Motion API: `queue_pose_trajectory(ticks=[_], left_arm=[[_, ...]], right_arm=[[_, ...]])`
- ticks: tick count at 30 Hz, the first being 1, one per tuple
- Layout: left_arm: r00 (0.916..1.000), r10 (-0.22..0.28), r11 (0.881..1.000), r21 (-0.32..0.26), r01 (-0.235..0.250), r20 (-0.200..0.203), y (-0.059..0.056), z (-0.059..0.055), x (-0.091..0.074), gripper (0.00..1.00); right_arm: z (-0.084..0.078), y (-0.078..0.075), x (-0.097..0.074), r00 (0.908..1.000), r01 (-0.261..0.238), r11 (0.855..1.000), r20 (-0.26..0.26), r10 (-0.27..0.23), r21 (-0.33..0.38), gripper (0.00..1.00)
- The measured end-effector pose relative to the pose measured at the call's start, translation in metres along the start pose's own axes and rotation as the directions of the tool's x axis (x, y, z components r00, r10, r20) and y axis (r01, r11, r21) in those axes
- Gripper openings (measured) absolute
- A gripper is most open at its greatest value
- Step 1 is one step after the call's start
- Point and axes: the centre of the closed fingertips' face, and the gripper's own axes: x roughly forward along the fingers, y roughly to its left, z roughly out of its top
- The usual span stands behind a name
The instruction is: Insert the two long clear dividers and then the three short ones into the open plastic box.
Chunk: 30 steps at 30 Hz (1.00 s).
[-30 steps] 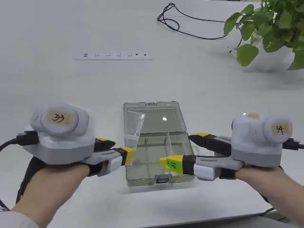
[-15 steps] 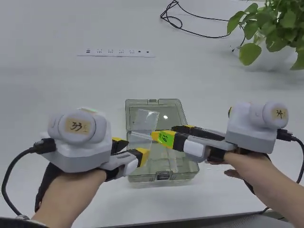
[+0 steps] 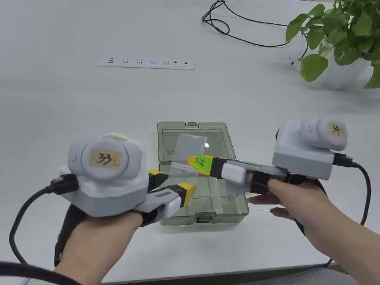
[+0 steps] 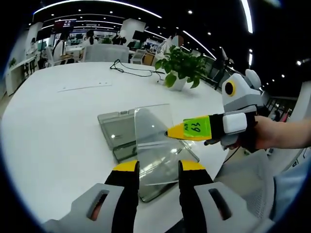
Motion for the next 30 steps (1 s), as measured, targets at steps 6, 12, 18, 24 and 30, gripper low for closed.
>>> queue_pose_trajectory(ticks=[6, 12, 18, 24, 30], left_arm=[[1.0, -0.001, 1.0, -0.01, 0.001, 0.005, -0.001, 0.0, 0.001, 0.3], [0.9999, -0.007, 1.0, -0.024, 0.007, 0.015, -0.003, 0.0, 0.0, 0.3], [0.9998, -0.01, 0.999, -0.031, 0.011, 0.015, -0.004, -0.001, -0.001, 0.3], [0.9998, -0.014, 0.999, -0.047, 0.014, 0.016, -0.005, -0.002, 0.0, 0.3], [0.9996, -0.013, 0.997, -0.08, 0.015, 0.025, -0.006, -0.002, 0.001, 0.3]], right_arm=[[0.0, -0.001, 0.001, 1.0, 0.003, 0.999, -0.006, -0.003, 0.04, 0.13], [-0.005, 0.009, 0.001, 0.9998, 0.0, 0.999, -0.021, 0.001, 0.039, 0.09], [-0.005, 0.007, 0.001, 0.9995, 0.001, 1.0, -0.031, 0.0, 0.029, 0.05], [-0.003, 0.004, 0.001, 0.9991, -0.004, 0.999, -0.041, 0.005, 0.035, 0.03], [-0.001, 0.0, 0.002, 0.998, 0.002, 1.0, -0.063, -0.001, 0.023, 0.02]])
